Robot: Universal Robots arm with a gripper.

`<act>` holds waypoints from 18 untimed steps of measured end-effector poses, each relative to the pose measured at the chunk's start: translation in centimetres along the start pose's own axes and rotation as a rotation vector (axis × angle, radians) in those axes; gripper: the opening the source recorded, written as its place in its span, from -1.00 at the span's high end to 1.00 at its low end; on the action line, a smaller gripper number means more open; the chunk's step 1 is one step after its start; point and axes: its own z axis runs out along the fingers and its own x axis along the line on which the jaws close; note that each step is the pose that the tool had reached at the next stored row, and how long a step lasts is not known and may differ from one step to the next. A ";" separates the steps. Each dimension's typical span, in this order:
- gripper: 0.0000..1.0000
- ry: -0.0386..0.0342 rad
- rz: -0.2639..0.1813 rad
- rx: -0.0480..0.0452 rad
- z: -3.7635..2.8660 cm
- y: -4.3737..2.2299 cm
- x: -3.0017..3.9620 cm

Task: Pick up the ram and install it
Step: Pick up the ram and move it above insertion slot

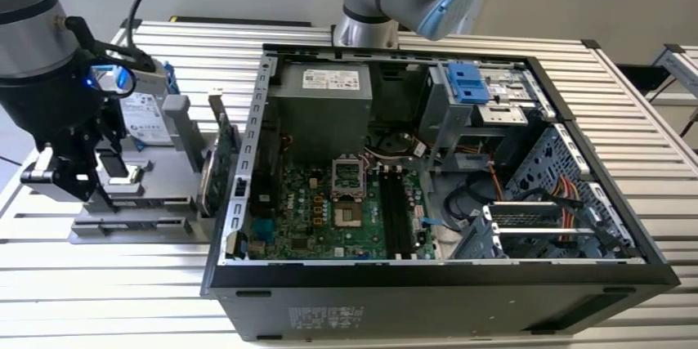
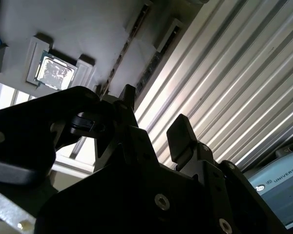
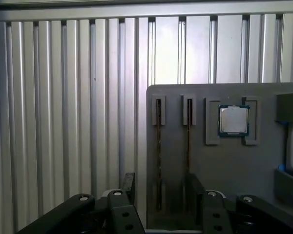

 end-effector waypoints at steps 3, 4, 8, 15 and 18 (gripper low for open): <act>-1.00 0.0012 0.000 0.0000 0.25 0.00 -0.02; -1.00 0.0012 0.000 0.0001 0.34 0.00 -0.03; -1.00 0.0013 0.000 0.0001 0.68 0.00 -0.04; -1.00 0.0013 0.000 0.0000 1.19 -0.01 -0.06; -1.00 0.0014 0.000 0.0001 1.39 -0.01 -0.07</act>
